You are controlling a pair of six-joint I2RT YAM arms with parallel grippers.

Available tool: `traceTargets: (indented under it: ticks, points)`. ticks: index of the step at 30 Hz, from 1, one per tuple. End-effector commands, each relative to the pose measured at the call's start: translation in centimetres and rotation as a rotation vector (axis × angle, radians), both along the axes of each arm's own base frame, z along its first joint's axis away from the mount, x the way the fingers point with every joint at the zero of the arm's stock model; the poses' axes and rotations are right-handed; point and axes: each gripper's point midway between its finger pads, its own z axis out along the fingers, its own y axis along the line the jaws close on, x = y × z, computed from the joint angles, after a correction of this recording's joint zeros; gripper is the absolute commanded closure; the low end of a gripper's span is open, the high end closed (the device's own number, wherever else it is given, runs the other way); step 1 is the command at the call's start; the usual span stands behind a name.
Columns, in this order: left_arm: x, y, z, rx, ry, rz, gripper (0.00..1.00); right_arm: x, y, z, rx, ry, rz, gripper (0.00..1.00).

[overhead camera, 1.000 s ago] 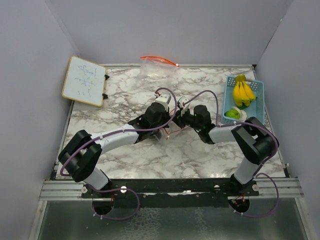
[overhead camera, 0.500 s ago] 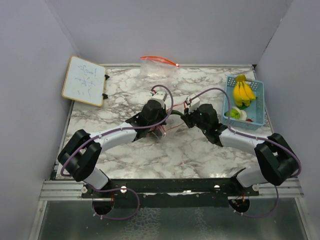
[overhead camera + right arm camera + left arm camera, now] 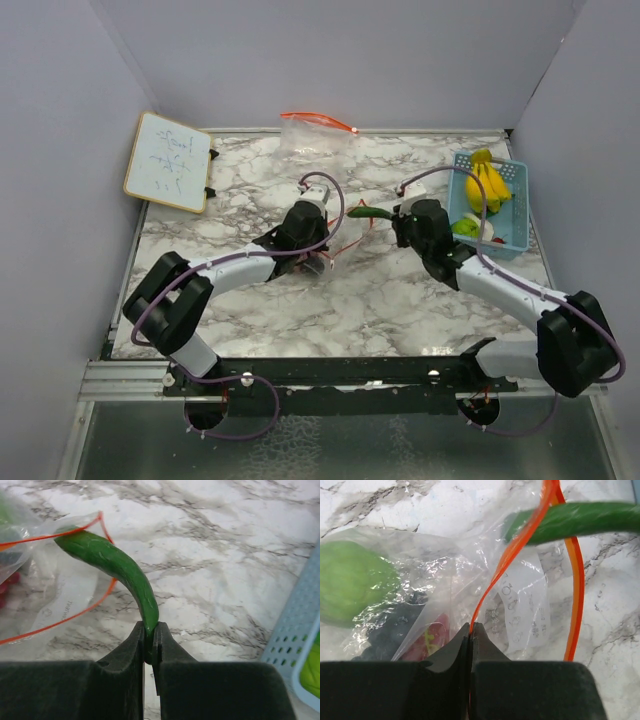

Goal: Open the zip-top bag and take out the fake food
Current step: Place the fake vegetable in the bin.

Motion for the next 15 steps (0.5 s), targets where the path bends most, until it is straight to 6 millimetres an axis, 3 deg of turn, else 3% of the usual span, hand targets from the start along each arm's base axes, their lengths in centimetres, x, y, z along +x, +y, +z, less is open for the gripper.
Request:
traceTargets:
  ticks: [1, 8, 15]
  points:
    - [0.9, 1.0, -1.3, 0.052, -0.003, 0.043, 1.0, 1.6, -4.5, 3.7, 0.068, -0.055, -0.157, 0.99]
    - [1.1, 1.3, -2.2, 0.038, 0.026, 0.042, 1.0, 2.4, -10.2, 5.9, 0.18, -0.111, -0.324, 0.99]
    - [0.9, 0.7, -1.0, -0.022, 0.015, 0.018, 1.0, 2.7, -17.1, 4.9, 0.307, -0.161, -0.662, 0.99]
